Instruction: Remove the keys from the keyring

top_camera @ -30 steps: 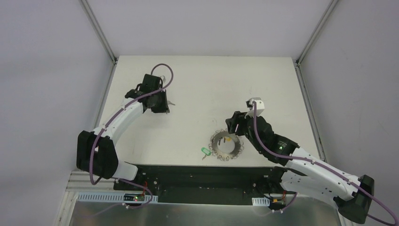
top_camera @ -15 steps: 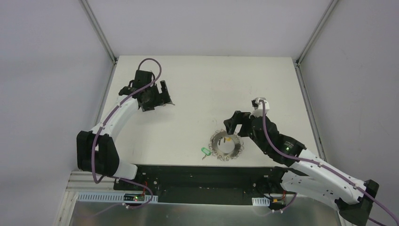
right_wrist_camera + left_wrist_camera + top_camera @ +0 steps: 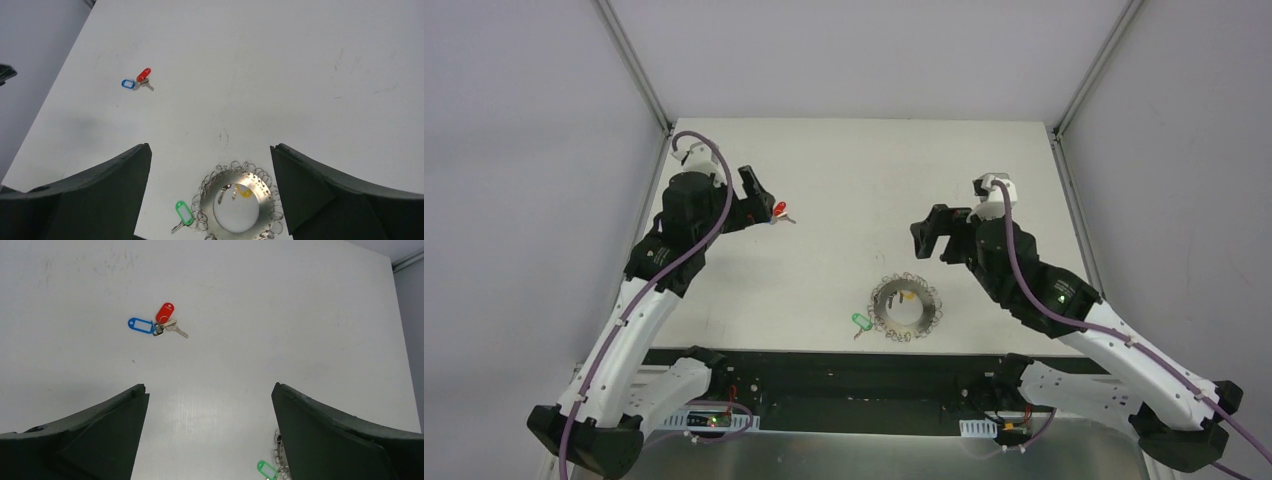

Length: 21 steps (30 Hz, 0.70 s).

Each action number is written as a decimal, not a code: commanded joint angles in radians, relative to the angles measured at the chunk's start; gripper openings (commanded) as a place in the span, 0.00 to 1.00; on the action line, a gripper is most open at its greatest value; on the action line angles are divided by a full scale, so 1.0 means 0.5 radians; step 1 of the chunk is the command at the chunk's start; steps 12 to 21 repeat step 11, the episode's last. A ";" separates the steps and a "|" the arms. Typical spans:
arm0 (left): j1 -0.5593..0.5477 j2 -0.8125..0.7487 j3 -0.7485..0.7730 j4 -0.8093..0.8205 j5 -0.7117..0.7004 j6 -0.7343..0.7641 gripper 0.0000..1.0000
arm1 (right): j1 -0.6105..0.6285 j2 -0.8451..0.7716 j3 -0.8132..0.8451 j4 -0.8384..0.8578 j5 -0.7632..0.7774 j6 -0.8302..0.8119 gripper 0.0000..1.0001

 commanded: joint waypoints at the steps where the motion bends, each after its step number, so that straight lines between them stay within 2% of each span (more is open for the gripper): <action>1: -0.060 -0.132 -0.064 0.106 -0.207 0.158 0.99 | -0.010 -0.129 0.120 0.086 0.340 -0.164 0.99; 7: -0.237 -0.257 -0.128 0.191 -0.246 0.249 0.99 | -0.041 -0.216 0.017 0.157 0.619 -0.284 0.99; 21: -0.273 -0.284 -0.173 0.228 -0.262 0.324 0.99 | -0.053 -0.249 -0.030 0.118 0.576 -0.198 0.99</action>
